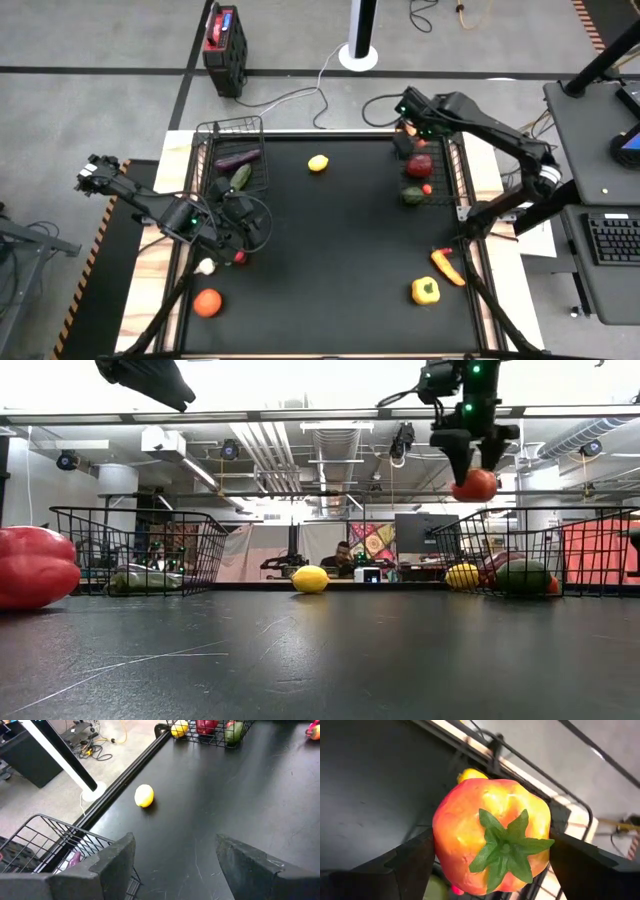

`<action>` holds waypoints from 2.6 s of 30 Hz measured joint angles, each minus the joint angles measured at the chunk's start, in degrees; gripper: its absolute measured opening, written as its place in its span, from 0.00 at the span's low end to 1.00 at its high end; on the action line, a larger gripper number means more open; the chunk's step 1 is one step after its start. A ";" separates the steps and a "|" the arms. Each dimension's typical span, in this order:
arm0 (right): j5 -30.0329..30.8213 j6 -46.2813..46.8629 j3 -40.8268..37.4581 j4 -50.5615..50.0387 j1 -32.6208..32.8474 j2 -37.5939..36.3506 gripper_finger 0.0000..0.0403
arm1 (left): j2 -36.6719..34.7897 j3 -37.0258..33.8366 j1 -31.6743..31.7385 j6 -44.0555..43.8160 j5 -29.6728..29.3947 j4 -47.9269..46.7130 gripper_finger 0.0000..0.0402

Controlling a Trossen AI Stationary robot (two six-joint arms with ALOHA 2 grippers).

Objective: Sort produce into baskets
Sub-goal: Put the red tomato into the right wire basket, then put the red bell pepper into the left wire basket

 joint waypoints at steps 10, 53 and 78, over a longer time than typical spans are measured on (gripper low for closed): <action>0.75 1.30 -11.88 7.47 -2.70 -4.85 0.83 | 0.00 0.00 -0.02 0.00 0.02 0.00 0.64; -2.70 0.28 -25.13 19.48 -10.83 -5.62 0.91 | 0.00 0.00 -0.01 -0.02 0.24 1.42 0.64; -7.00 -1.32 -25.08 22.73 -10.79 -5.72 0.98 | 0.02 0.00 -0.01 0.00 0.26 1.61 0.64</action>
